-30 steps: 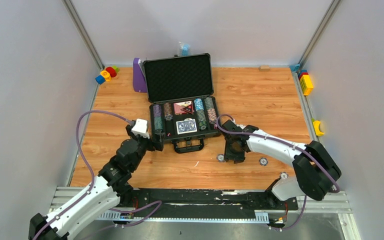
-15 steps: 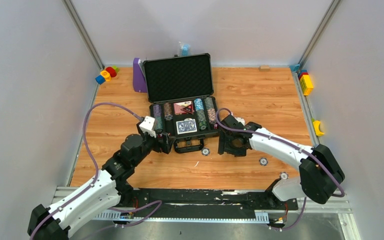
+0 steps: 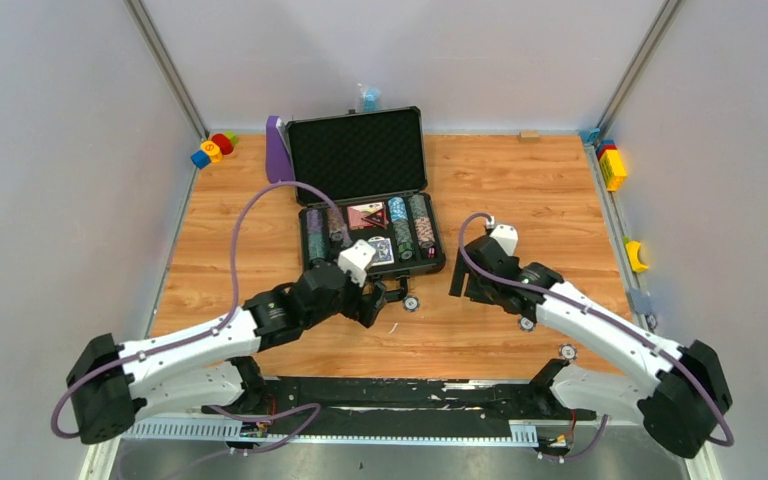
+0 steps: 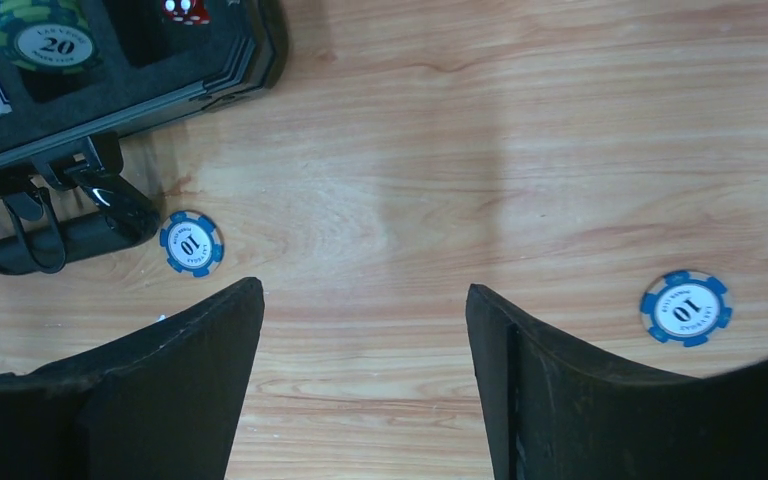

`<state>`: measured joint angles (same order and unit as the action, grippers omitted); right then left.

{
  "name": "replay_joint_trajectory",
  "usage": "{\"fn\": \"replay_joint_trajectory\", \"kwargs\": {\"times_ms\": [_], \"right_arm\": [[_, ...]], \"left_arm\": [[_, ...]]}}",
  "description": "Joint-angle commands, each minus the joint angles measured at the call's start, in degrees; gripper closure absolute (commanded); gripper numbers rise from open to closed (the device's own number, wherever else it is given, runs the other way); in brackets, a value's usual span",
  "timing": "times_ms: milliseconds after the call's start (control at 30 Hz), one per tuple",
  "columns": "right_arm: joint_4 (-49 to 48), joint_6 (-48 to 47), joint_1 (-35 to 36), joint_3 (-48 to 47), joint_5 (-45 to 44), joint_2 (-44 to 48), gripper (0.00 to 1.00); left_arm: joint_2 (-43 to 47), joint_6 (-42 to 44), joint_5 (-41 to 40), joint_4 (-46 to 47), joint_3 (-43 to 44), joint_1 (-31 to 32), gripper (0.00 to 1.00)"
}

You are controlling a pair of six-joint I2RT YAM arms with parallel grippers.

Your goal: Pack up texas hold em set

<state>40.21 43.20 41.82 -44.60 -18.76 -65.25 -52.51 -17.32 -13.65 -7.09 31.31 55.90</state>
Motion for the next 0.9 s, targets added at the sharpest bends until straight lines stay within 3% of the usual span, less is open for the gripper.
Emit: {"fn": "replay_joint_trajectory", "kwargs": {"times_ms": [0, 167, 367, 867], "right_arm": [[-2.45, -0.10, 0.10, 2.56, -7.37, 8.23, 0.25], [-3.11, -1.81, 0.06, 4.78, -11.42, 16.26, 0.26], [-3.84, -1.90, 0.06, 6.32, -12.10, 20.80, 0.27], [-3.77, -0.18, 0.12, 9.41, -10.79, 29.80, 0.27]], "left_arm": [[-7.79, 6.94, 3.76, -1.52, 5.13, 1.80, 0.00], [-13.52, 17.85, 17.95, 1.61, 5.87, 2.06, 0.00], [-19.38, 26.00, 24.00, 2.86, 8.90, 2.10, 0.01], [-39.85, 35.66, 23.78, -15.65, 29.12, 2.09, 0.05]]}}
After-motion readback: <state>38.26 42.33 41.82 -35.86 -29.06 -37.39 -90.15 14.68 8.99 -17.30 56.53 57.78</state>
